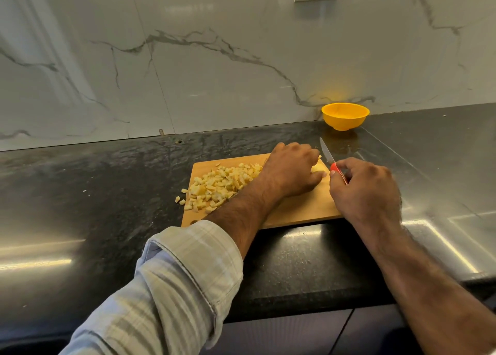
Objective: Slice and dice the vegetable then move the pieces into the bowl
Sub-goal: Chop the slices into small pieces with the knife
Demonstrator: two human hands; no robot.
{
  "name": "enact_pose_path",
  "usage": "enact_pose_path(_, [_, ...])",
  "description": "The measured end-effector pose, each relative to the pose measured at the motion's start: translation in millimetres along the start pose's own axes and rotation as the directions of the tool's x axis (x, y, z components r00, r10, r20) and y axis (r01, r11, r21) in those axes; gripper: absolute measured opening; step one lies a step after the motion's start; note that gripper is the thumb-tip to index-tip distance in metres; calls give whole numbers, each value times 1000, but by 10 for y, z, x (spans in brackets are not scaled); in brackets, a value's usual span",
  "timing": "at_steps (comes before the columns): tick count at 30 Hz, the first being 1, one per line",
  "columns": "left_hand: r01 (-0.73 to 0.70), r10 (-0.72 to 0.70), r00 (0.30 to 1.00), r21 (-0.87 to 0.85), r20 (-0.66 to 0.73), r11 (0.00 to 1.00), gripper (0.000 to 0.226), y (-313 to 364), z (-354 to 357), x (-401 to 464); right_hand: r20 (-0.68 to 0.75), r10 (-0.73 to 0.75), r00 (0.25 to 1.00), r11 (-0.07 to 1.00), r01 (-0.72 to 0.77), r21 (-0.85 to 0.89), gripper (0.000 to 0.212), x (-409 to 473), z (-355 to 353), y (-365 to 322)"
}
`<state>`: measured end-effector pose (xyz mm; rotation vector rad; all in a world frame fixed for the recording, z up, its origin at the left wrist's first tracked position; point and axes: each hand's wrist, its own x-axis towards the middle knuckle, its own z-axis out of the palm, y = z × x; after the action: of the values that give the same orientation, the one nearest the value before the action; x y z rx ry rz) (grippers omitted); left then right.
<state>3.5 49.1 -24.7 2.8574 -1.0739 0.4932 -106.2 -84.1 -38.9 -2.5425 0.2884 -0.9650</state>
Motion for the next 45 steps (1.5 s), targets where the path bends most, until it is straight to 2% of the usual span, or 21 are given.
enact_pose_path(3, [20,-19,999,-27,43,999,47,-10,12,-2,21,34,999,999,-34,-19,31,9,6,10])
enact_pose_path(8, [105,-99,994,-181,43,978,34,-16,7,14,40,55,998,998,-54,-42,32,10,24,25])
enact_pose_path(11, [105,-100,994,-208,37,973,30,-21,4,25,39,54,998,998,-52,-40,32,14,27,22])
enact_pose_path(16, [69,-82,996,-223,-47,972,25,-76,-25,6,-26,35,999,999,-35,1,31,5,22,19])
enact_pose_path(19, [83,-132,982,-319,-133,944,24,-195,-93,-38,-47,-7,999,999,9,48,30,-14,-3,3])
enact_pose_path(22, [107,-196,968,-445,-160,889,22,-295,-147,-124,-16,-46,999,997,47,64,30,-28,3,-28])
enact_pose_path(25, [155,-243,965,-521,-104,839,19,-341,-131,-170,-4,-45,999,997,46,65,30,-36,5,-29])
enact_pose_path(27, [196,-292,955,-612,-60,766,16,-366,-113,-170,-4,-43,999,996,43,74,31,-44,-6,-24])
enact_pose_path(31, [284,-382,922,-781,63,556,9,-391,-141,-173,-12,-55,998,995,56,87,30,-49,-8,-28])
enact_pose_path(38, [326,-411,902,-835,135,443,12,-377,-173,-171,-26,-56,998,993,58,100,30,-40,2,-2])
enact_pose_path(42, [280,-396,913,-853,96,441,12,-364,-183,-151,-29,-45,999,994,48,99,30,-37,-4,-8])
enact_pose_path(45, [235,-337,941,-787,36,570,9,-364,-145,-149,-30,-34,999,995,36,92,30,-37,-11,-11])
